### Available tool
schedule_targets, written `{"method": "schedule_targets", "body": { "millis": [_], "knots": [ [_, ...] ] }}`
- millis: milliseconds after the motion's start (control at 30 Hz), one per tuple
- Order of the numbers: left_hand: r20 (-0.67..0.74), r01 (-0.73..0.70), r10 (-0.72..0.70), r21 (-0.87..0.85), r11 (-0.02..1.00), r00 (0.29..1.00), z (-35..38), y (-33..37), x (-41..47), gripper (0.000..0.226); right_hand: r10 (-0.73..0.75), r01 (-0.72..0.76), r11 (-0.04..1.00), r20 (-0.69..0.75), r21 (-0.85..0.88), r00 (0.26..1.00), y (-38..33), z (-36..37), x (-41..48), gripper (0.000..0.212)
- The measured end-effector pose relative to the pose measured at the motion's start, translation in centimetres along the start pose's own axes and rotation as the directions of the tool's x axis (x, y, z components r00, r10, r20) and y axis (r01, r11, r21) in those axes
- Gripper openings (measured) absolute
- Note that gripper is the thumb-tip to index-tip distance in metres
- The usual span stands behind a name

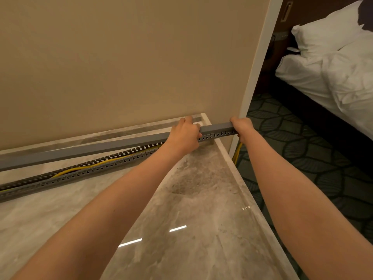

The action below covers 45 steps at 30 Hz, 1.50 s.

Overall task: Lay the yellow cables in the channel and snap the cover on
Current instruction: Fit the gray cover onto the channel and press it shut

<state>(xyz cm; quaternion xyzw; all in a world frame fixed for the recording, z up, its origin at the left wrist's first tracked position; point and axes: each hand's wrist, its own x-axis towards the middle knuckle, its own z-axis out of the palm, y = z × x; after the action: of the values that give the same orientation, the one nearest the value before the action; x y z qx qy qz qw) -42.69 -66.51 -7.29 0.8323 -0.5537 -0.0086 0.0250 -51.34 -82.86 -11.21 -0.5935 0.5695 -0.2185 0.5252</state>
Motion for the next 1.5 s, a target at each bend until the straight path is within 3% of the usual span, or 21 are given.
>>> {"method": "schedule_targets", "body": {
  "millis": [267, 1167, 1333, 1500],
  "knots": [
    [-0.007, -0.014, 0.015, 0.023, 1.000, 1.000, -0.5, 2.1, 0.6, 0.032, 0.047, -0.045, 0.998, -0.058, 0.043, 0.997, 0.7, -1.2, 0.5, 0.044],
    [-0.027, -0.011, 0.011, 0.033, 0.999, 1.000, 1.0, 0.5, -0.4, 0.032, -0.063, 0.057, 0.972, -0.022, -0.228, 0.998, -0.5, -0.7, -1.2, 0.041],
    [-0.026, -0.006, 0.004, -0.048, 0.999, 1.000, 1.0, 0.2, -0.3, 0.029, -0.015, 0.026, 0.979, 0.055, -0.204, 0.998, -1.1, -1.1, -1.9, 0.039],
    [-0.025, 0.021, -0.024, -0.112, 0.994, 0.999, 1.4, 0.0, -0.2, 0.029, 0.169, -0.140, 0.982, 0.259, -0.125, 0.951, -2.7, -2.7, -2.8, 0.020]
  ]
}}
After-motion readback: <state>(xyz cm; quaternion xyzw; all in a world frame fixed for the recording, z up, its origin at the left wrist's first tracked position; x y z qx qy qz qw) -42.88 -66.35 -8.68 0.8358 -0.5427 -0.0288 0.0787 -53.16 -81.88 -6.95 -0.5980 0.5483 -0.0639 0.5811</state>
